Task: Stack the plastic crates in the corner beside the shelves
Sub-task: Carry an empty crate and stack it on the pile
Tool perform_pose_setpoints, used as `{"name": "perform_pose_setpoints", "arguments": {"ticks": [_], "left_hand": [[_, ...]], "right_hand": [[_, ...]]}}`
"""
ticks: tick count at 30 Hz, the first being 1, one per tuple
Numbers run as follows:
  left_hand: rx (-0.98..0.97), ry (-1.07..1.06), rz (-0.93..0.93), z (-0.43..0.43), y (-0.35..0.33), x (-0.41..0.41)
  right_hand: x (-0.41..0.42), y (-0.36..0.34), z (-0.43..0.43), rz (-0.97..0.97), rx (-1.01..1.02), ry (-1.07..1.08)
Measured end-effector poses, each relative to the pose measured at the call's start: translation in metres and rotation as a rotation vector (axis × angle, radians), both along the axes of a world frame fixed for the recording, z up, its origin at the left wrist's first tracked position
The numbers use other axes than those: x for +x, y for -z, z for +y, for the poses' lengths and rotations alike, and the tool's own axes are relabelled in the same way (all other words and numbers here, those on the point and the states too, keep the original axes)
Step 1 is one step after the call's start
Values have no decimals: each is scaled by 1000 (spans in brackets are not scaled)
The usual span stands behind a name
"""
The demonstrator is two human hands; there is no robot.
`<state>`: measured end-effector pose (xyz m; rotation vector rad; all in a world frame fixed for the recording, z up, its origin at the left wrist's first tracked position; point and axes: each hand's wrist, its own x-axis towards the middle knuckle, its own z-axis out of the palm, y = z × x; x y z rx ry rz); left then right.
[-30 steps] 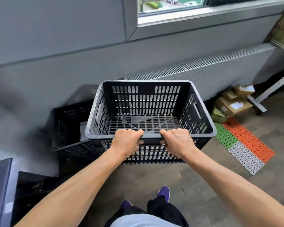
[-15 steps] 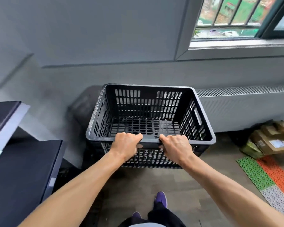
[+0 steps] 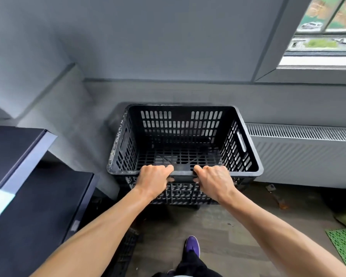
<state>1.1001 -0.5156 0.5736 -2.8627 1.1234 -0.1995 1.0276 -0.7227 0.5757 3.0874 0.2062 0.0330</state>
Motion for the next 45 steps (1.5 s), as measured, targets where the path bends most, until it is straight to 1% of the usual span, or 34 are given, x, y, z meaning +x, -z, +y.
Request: {"name": "perform_pose_setpoints", "arguments": {"ticks": [3, 12, 19, 21, 27, 31, 35, 39, 42, 45], "left_hand": [[48, -5, -20, -4, 9, 20], [47, -34, -20, -8, 25, 68], [69, 28, 26, -1, 34, 120], [72, 51, 14, 3, 38, 135], [39, 95, 73, 9, 48, 170], [67, 80, 129, 11, 65, 178], [85, 53, 193, 16, 84, 173], [117, 72, 235, 21, 97, 164], [95, 71, 211, 25, 99, 167], [62, 38, 262, 30, 98, 170]], "right_hand": [[22, 7, -5, 16, 13, -21], [77, 15, -9, 78, 14, -55], [115, 22, 0, 100, 4, 0], [125, 23, 5, 101, -4, 16], [152, 35, 15, 102, -25, 59], [159, 51, 18, 112, -35, 56], [160, 65, 25, 185, -29, 47], [149, 77, 27, 220, -8, 61], [152, 82, 25, 211, 17, 67], [158, 84, 23, 239, 52, 46]]}}
